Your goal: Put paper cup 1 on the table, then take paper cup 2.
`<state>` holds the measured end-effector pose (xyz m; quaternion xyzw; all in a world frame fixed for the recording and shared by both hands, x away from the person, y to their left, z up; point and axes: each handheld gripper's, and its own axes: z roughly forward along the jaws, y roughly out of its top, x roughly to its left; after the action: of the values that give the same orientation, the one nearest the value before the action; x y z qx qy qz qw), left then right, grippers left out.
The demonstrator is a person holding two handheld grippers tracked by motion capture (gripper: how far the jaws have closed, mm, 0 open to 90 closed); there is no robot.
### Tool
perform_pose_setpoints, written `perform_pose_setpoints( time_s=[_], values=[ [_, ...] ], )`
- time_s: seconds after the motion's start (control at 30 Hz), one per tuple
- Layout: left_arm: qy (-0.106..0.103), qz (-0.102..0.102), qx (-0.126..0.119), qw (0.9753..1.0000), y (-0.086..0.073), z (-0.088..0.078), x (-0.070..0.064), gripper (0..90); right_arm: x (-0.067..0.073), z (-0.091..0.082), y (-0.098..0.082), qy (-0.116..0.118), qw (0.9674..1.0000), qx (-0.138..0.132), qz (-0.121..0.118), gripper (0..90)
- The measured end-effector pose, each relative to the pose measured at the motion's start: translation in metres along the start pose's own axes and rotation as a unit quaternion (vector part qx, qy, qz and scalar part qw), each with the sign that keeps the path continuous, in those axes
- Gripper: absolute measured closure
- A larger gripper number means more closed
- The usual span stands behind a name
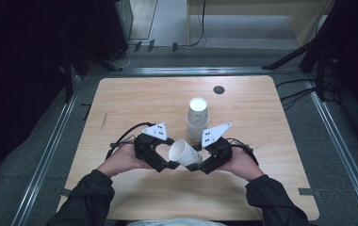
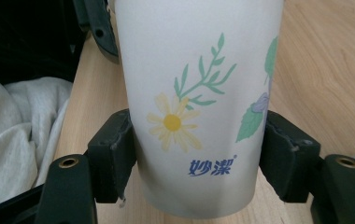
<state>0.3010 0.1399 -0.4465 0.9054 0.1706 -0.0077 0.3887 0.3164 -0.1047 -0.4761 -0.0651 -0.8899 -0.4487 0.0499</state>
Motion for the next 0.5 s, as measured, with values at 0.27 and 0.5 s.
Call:
perform_pose_setpoints(
  time_s=[0.27,0.5],
  values=[
    [0.004,-0.009,-0.026,0.9996,-0.0024,-0.0031,-0.0017,12.1,-0.0032,-0.0052,0.0031,0.001,0.9998,-0.018,0.002,33.9],
    [-0.002,-0.019,-0.053,0.9984,-0.0016,-0.0037,-0.0035,12.7,-0.0036,-0.0052,0.0052,0.009,0.9994,-0.031,0.007,33.9]
  ],
)
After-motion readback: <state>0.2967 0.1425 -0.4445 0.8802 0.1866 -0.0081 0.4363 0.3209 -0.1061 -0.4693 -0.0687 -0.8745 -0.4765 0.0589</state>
